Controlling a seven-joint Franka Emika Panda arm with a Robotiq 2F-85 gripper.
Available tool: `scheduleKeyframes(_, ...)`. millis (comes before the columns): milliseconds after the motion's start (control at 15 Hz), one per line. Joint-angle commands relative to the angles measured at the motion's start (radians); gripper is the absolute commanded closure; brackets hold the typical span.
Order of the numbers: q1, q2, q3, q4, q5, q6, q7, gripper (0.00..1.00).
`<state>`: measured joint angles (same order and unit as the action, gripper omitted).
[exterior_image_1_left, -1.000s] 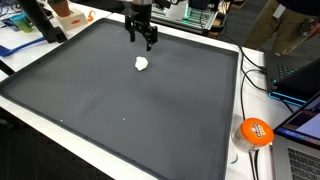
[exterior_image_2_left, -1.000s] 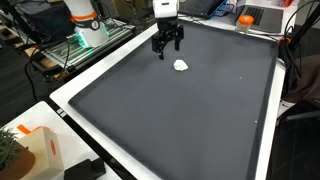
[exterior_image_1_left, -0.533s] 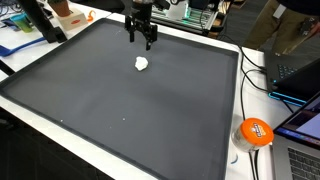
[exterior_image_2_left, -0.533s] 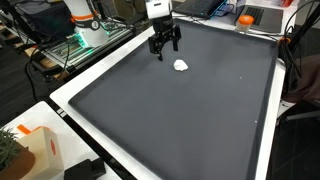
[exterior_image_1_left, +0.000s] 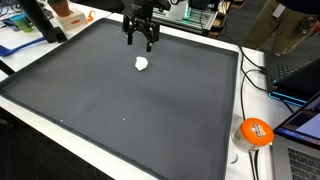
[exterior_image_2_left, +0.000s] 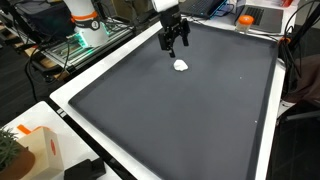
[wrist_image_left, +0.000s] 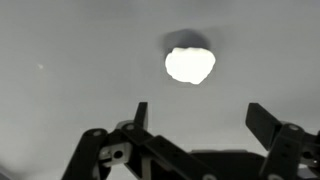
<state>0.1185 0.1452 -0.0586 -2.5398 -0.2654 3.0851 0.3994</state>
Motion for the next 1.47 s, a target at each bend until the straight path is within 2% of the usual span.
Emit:
scheduleKeyframes(0, 0.025, 0.026, -0.026, 0.010, -0.058, 0.078, -0.006, 0.00)
scheduleKeyframes(200, 0.076, 0.030, -0.097, -0.012, -0.124, 0.134, 0.013, 0.00)
scheduleKeyframes(400, 0.208, 0.033, -0.270, -0.036, -0.184, 0.230, 0.013, 0.00)
scheduleKeyframes(600, 0.302, 0.064, -0.358, -0.075, -0.118, 0.364, -0.045, 0.00)
scheduleKeyframes(733, 0.290, 0.082, -0.317, -0.113, -0.133, 0.433, -0.030, 0.00)
scheduleKeyframes(800, 0.242, 0.093, -0.255, -0.125, -0.197, 0.448, 0.017, 0.00)
scheduleKeyframes(867, 0.218, 0.113, -0.222, -0.128, -0.240, 0.465, 0.045, 0.00)
scheduleKeyframes(1067, 0.209, 0.179, -0.189, -0.109, -0.270, 0.510, 0.054, 0.00)
scheduleKeyframes(1133, 0.081, 0.175, -0.028, -0.121, -0.121, 0.512, -0.093, 0.00)
scheduleKeyframes(1267, 0.035, 0.204, 0.027, -0.108, -0.045, 0.550, -0.127, 0.00)
scheduleKeyframes(1333, 0.031, 0.200, 0.034, -0.109, 0.025, 0.545, -0.165, 0.00)
scheduleKeyframes(1400, -0.003, 0.180, 0.083, -0.116, 0.010, 0.513, -0.172, 0.00)
